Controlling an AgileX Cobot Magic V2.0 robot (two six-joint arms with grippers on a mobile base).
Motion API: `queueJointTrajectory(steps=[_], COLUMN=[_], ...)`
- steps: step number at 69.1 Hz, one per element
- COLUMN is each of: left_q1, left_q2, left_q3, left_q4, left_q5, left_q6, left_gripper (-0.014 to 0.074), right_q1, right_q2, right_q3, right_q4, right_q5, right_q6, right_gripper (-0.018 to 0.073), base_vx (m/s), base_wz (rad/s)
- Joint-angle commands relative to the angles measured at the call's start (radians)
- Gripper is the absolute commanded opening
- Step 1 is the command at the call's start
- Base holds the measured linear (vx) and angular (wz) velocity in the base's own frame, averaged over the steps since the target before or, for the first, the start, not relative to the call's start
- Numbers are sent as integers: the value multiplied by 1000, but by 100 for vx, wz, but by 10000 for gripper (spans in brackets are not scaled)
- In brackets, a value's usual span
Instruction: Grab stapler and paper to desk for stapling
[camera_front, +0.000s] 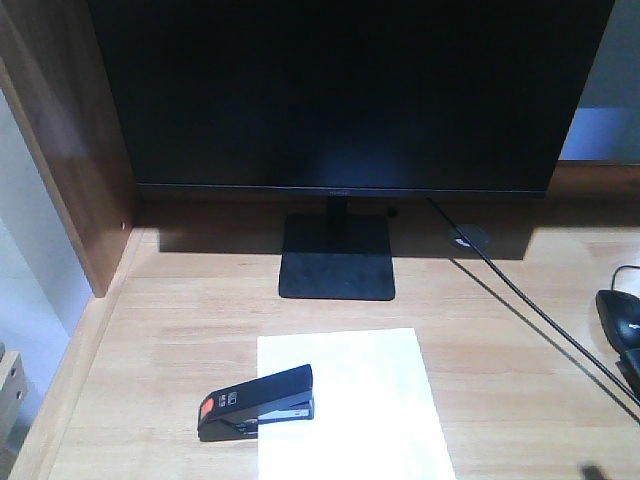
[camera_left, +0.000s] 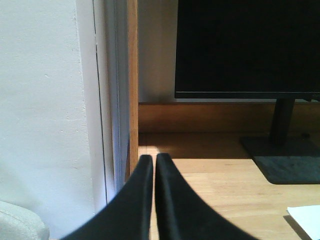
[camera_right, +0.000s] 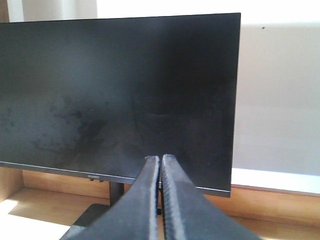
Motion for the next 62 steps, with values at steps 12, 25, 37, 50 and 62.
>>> queueJointTrajectory(steps=[12, 25, 37, 50, 62], left_q1=[-1, -1, -1, -1, -1], left_q2=[-15, -15, -15, -15, -15], left_q3=[11, 11, 11, 11, 11], left_q4=[-1, -1, -1, -1, -1], left_q5=[-69, -69, -69, -69, -69], left_q6=[-7, -7, -7, -7, -7], left_gripper=[-6, -6, -6, -6, -6], right_q1=[-1, -1, -1, -23, -140], right_q2=[12, 12, 12, 12, 9], right_q3=[-30, -30, -30, -30, -29], right_q4=[644, 1238, 1489, 1476, 1476], right_q5=[29, 61, 25, 4, 64], right_q6=[-638, -1250, -1527, -1546, -1531], right_gripper=[-7, -7, -7, -7, -7], base_vx=[0, 0, 0, 0, 0], base_wz=[0, 0, 0, 0, 0])
